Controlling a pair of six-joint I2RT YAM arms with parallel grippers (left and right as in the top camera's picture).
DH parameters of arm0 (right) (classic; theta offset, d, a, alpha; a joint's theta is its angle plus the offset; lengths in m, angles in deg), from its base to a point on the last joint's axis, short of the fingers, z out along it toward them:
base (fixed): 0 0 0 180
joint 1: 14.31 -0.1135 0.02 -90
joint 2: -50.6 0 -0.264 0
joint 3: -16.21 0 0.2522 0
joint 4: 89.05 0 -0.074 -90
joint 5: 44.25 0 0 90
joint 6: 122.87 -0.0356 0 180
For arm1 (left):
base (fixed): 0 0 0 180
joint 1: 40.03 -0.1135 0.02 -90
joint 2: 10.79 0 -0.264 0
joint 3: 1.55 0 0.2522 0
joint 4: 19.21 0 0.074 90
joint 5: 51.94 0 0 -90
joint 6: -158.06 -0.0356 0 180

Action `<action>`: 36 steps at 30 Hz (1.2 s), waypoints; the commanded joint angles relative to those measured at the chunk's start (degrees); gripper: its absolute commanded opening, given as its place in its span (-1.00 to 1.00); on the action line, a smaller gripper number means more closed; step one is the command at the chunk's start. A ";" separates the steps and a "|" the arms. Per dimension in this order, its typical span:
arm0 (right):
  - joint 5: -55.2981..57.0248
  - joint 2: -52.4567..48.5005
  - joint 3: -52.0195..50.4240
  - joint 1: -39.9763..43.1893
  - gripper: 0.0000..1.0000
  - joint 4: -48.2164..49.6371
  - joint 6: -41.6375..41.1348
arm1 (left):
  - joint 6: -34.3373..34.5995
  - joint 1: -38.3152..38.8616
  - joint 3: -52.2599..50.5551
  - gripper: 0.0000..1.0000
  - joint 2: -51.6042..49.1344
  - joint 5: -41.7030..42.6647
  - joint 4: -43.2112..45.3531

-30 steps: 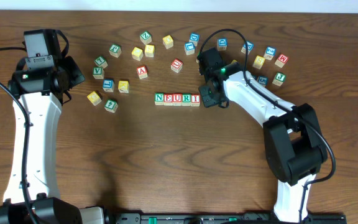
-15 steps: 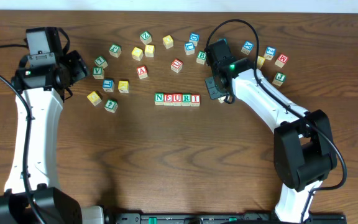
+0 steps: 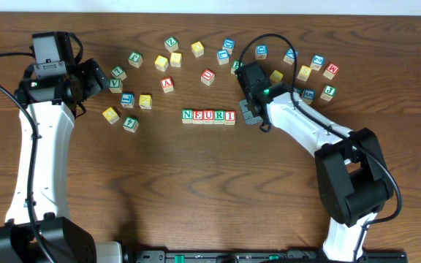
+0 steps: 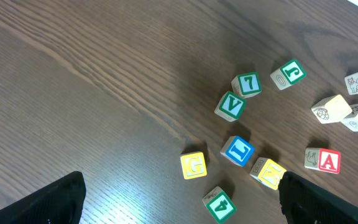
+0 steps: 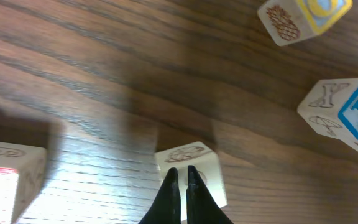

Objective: Spell out NEURIPS

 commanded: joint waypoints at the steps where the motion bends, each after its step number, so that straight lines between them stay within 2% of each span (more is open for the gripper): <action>1: 3.28 0.79 -0.37 -1.95 -0.98 0.42 -1.99 | -0.09 -0.15 0.72 0.95 -0.46 -0.35 0.02; 25: 3.65 0.76 -2.23 -2.64 -0.97 1.09 -4.35 | -0.09 -0.15 0.72 0.96 -0.46 -0.35 0.02; 36: -0.81 0.76 -3.67 -2.67 -0.98 1.01 -4.02 | -0.09 -0.15 0.72 0.96 -0.46 -0.35 0.02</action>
